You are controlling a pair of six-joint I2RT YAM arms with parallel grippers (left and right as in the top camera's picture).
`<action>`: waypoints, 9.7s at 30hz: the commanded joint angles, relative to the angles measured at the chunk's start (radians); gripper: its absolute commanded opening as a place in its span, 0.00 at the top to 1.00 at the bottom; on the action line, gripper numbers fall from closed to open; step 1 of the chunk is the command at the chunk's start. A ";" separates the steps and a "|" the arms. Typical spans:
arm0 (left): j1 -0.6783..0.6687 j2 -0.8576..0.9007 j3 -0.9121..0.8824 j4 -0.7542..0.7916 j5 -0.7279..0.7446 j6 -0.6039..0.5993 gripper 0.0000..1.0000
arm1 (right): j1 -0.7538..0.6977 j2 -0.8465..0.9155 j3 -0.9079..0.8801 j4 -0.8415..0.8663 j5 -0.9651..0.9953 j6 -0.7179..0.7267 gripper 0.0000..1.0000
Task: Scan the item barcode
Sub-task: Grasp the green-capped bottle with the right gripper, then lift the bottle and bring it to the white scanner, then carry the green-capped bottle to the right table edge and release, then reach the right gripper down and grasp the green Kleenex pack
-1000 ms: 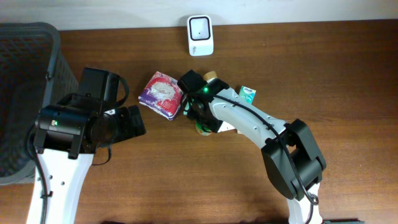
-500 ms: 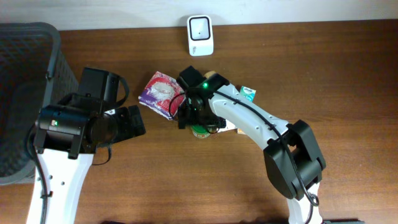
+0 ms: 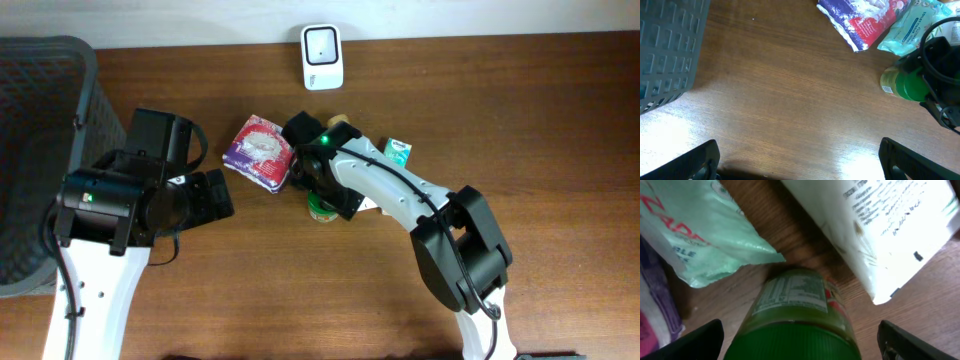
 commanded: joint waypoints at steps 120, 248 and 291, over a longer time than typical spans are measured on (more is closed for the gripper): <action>-0.003 -0.003 0.002 0.002 -0.010 -0.010 0.01 | 0.008 0.004 0.048 -0.037 -0.048 -0.775 0.35; -0.003 -0.003 0.002 0.002 -0.010 -0.009 0.01 | -1.328 0.056 0.923 -0.240 -0.306 -0.759 0.01; -0.003 -0.003 0.002 0.002 -0.010 -0.010 0.01 | -0.540 -0.060 0.005 -0.088 -0.211 -0.879 0.01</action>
